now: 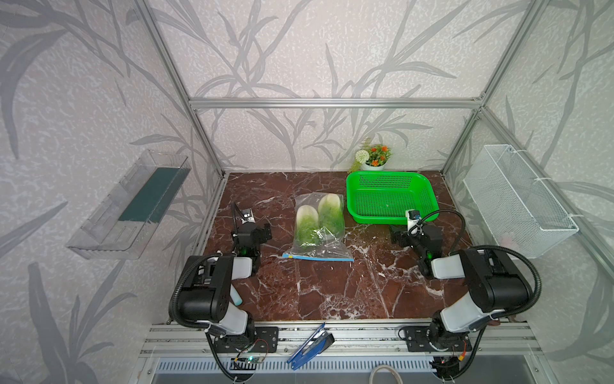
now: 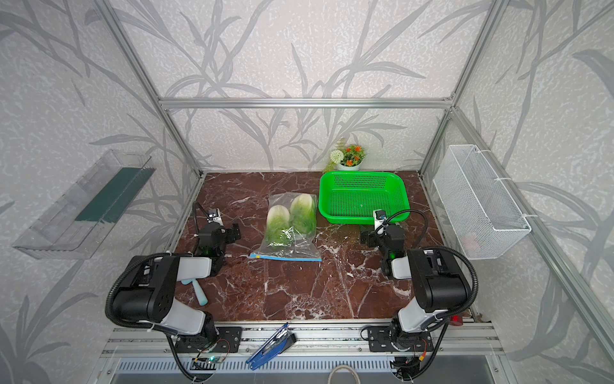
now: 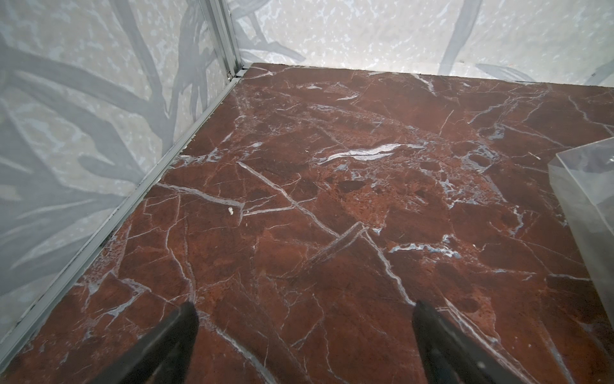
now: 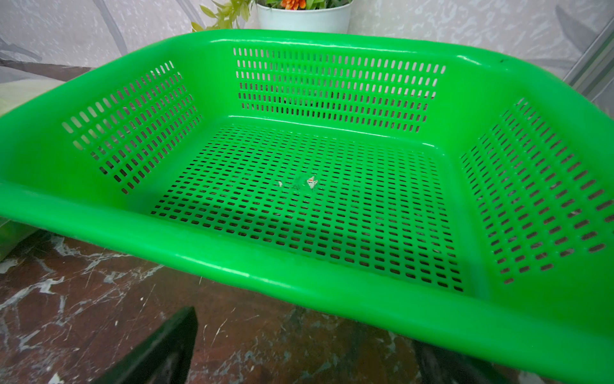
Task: Open the zip-top bag and take out the chinese cabbages
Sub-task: Adjust the zipper food storage bag at the center of the board.
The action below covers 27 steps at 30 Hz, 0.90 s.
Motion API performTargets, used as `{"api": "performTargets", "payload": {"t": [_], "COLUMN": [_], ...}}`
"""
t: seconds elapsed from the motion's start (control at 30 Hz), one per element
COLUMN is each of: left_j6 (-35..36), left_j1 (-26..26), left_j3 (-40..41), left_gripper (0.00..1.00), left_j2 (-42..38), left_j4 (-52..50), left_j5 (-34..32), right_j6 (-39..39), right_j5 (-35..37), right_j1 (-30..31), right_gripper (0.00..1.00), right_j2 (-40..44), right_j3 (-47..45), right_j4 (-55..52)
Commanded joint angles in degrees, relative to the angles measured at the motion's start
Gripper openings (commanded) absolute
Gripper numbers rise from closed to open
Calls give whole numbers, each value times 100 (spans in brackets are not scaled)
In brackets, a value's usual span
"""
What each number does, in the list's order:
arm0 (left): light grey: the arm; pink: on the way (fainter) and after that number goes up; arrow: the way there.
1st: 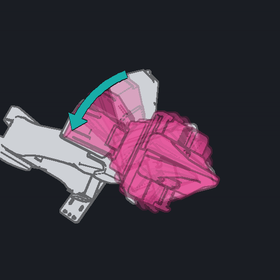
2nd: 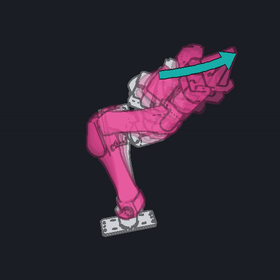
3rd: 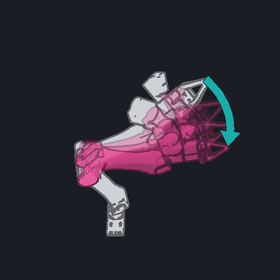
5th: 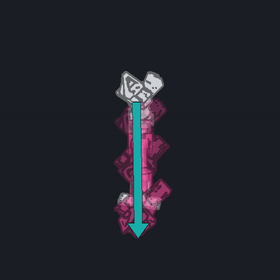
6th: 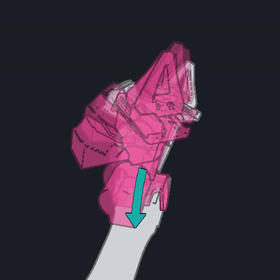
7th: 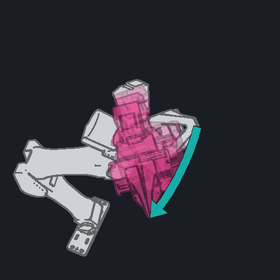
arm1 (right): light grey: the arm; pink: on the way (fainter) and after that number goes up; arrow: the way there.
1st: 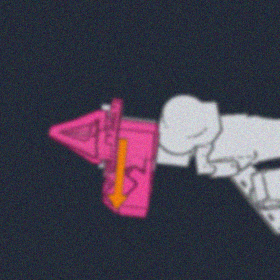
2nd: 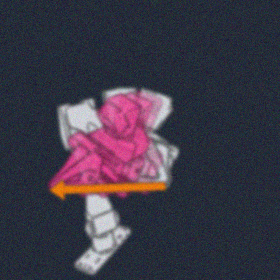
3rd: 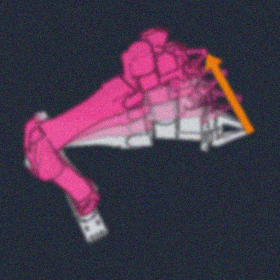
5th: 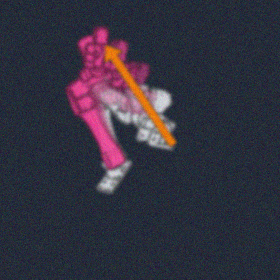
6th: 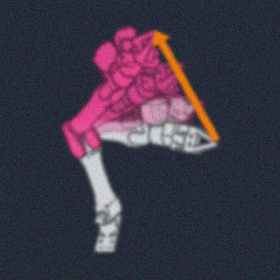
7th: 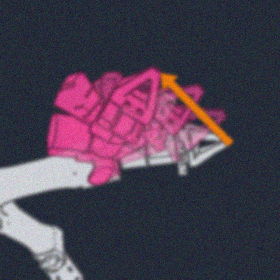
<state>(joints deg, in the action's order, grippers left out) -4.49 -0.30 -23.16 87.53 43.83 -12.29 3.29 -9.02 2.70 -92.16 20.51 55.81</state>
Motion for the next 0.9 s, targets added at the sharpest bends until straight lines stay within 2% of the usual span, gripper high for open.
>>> {"api": "performTargets", "payload": {"t": [0.0, 0.07, 0.17, 0.3, 0.33, 0.43, 0.5, 0.63, 0.73, 0.87], "left_j6": [102, 98, 98, 85, 126, 92, -45, -345, -633, -1416], "left_j1": [21, 25, 22, 12, 12, 8, 0, -111, -359, -778], "left_j3": [-58, -66, -57, -117, -227, -1082, -1436, -1877, -2358, -2979], "left_gripper": [99, 99, 97, 96, 96, 92, 88, 87, 86, 82], "left_j2": [-33, -38, -34, -138, -294, -962, -1296, -1922, -2218, -2354], "left_j4": [132, 130, 131, 3, -278, -2218, -2850, -3698, -4715, -6280], "left_j5": [23, 21, 25, -55, -56, -68, 1, 345, 298, 103], "right_j6": [53, 54, 66, 52, 48, 1, 92, 333, 308, 98], "right_j5": [58, 58, 90, 266, 330, 686, 861, 1369, 1471, 1588], "right_j1": [12, 16, 21, 61, 83, 131, 237, 673, 904, 1253], "right_gripper": [99, 99, 92, 87, 87, 87, 87, 87, 87, 87], "right_j2": [130, 130, 137, 166, 228, 639, 1018, 1915, 2558, 2996], "right_j3": [105, 106, 102, 64, 10, -132, -107, 276, 799, 1519], "right_j4": [19, 18, 24, 70, 120, 78, -290, -1600, -2872, -4287]}}
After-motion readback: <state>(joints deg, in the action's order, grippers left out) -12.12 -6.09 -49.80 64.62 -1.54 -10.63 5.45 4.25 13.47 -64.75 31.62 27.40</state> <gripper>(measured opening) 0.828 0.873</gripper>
